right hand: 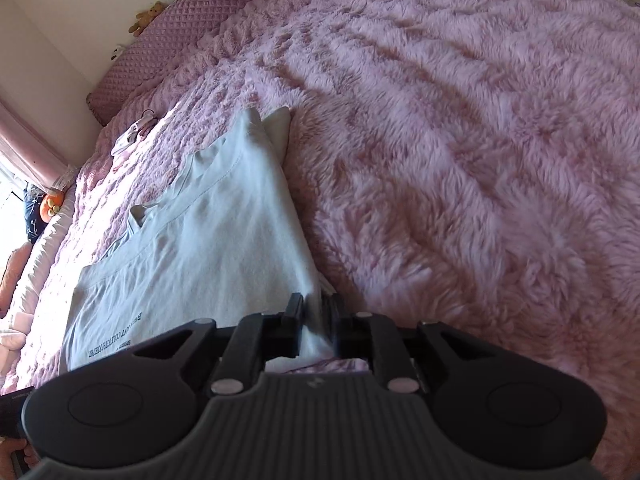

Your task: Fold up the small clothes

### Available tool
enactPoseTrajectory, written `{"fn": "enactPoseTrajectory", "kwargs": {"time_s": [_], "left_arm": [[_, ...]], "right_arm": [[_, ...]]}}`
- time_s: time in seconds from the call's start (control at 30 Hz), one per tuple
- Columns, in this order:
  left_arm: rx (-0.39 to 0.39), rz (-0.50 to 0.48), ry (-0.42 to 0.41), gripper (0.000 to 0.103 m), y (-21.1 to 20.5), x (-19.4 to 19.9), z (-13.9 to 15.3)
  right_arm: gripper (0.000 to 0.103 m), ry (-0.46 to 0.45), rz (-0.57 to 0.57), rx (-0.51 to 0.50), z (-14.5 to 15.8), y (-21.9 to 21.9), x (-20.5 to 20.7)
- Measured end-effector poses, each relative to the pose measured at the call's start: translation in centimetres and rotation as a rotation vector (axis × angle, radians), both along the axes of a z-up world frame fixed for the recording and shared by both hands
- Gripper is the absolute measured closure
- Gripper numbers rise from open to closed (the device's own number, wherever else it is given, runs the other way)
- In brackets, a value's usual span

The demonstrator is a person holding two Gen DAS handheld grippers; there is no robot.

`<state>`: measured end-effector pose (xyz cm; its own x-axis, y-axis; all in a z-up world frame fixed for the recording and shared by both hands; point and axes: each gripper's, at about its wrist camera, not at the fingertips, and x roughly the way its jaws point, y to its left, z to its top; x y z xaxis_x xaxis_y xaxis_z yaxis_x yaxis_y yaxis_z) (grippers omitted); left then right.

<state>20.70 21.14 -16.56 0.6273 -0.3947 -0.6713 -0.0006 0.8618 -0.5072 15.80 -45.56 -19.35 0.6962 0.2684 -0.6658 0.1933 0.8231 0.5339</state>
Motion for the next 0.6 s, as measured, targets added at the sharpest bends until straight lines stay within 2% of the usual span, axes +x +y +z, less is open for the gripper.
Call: {"fn": "enactPoseTrajectory", "kwargs": {"time_s": [0.03,0.1,0.27,0.33,0.37,0.4,0.47,0.6], "left_arm": [[-0.009,0.013,-0.026,0.081,0.4,0.3,0.7],[-0.032,0.026,-0.065,0.068,0.9,1.6,1.6],[-0.091,0.075,-0.122,0.066,0.7,6.6,1.8],[-0.078,0.091,-0.142,0.065,-0.1,8.6,1.6],[-0.066,0.093,-0.147,0.062,-0.5,9.5,1.6],[-0.049,0.100,-0.151,0.053,-0.9,10.2,1.5],[-0.018,0.107,-0.153,0.047,-1.6,11.5,1.3],[0.037,0.078,-0.137,0.047,-3.0,13.4,0.6]], "right_arm": [[0.070,-0.020,0.009,0.002,0.8,0.0,0.4],[0.070,-0.068,0.035,-0.031,2.2,0.1,1.8],[0.069,-0.146,0.047,-0.123,4.5,1.4,7.6],[0.069,-0.156,0.039,-0.152,4.7,2.2,10.4],[0.068,-0.156,0.037,-0.162,4.6,2.6,11.5],[0.067,-0.150,0.036,-0.174,4.5,2.9,12.5],[0.063,-0.130,0.027,-0.204,4.1,3.5,14.5],[0.063,-0.117,0.026,-0.239,3.1,4.3,16.8]]}}
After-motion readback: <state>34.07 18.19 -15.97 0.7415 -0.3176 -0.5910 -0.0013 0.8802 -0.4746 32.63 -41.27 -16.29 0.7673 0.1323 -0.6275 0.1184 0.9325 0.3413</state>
